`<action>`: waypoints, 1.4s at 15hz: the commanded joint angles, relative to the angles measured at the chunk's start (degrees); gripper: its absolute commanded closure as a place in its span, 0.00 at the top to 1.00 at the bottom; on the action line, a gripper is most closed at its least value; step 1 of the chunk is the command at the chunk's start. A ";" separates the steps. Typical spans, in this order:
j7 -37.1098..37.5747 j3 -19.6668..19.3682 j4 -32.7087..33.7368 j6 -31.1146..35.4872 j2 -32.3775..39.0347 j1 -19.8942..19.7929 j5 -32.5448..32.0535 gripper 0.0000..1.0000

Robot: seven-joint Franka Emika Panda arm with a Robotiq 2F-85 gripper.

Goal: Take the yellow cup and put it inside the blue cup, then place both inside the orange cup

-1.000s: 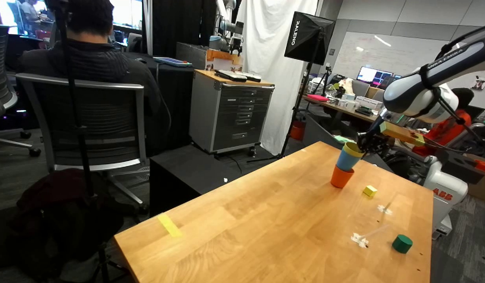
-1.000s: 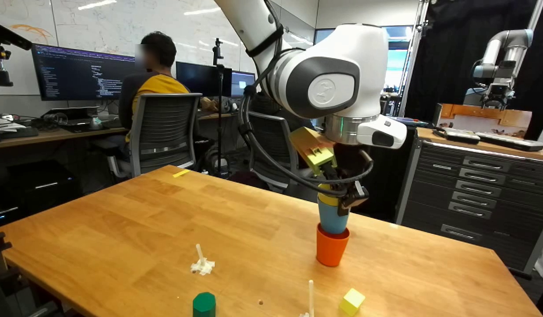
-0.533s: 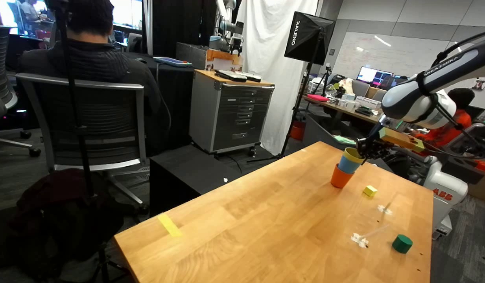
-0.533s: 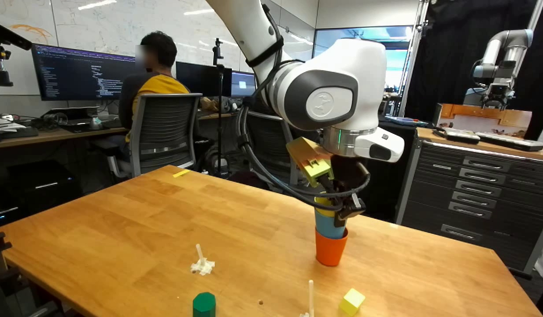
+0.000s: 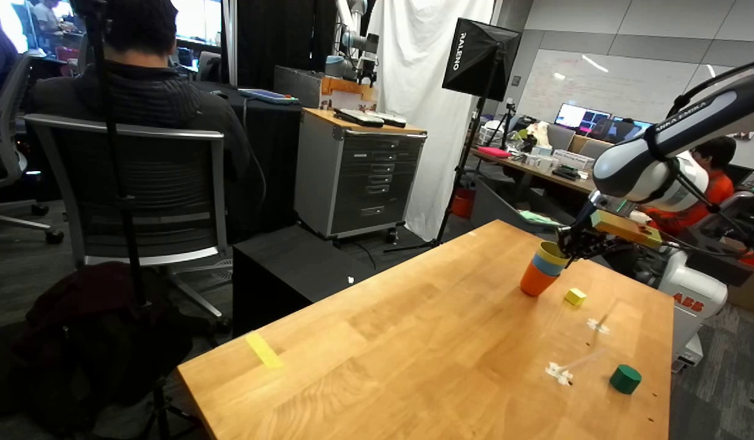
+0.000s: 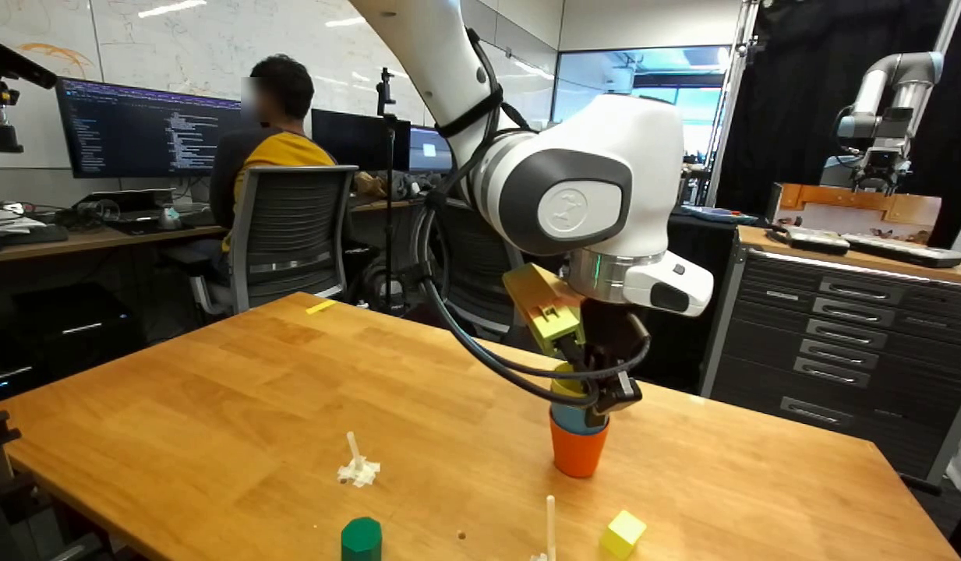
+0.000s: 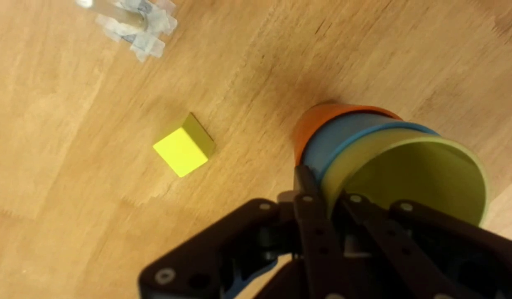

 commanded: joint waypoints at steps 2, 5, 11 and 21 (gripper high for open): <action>1.18 -0.65 0.79 1.58 0.82 0.06 0.09 0.07; 1.34 -0.65 1.01 1.70 1.26 0.18 -0.01 0.20; 1.51 -0.49 1.44 1.21 1.67 0.19 0.06 0.75; 0.56 0.06 -2.62 3.89 -4.68 1.67 -0.08 0.91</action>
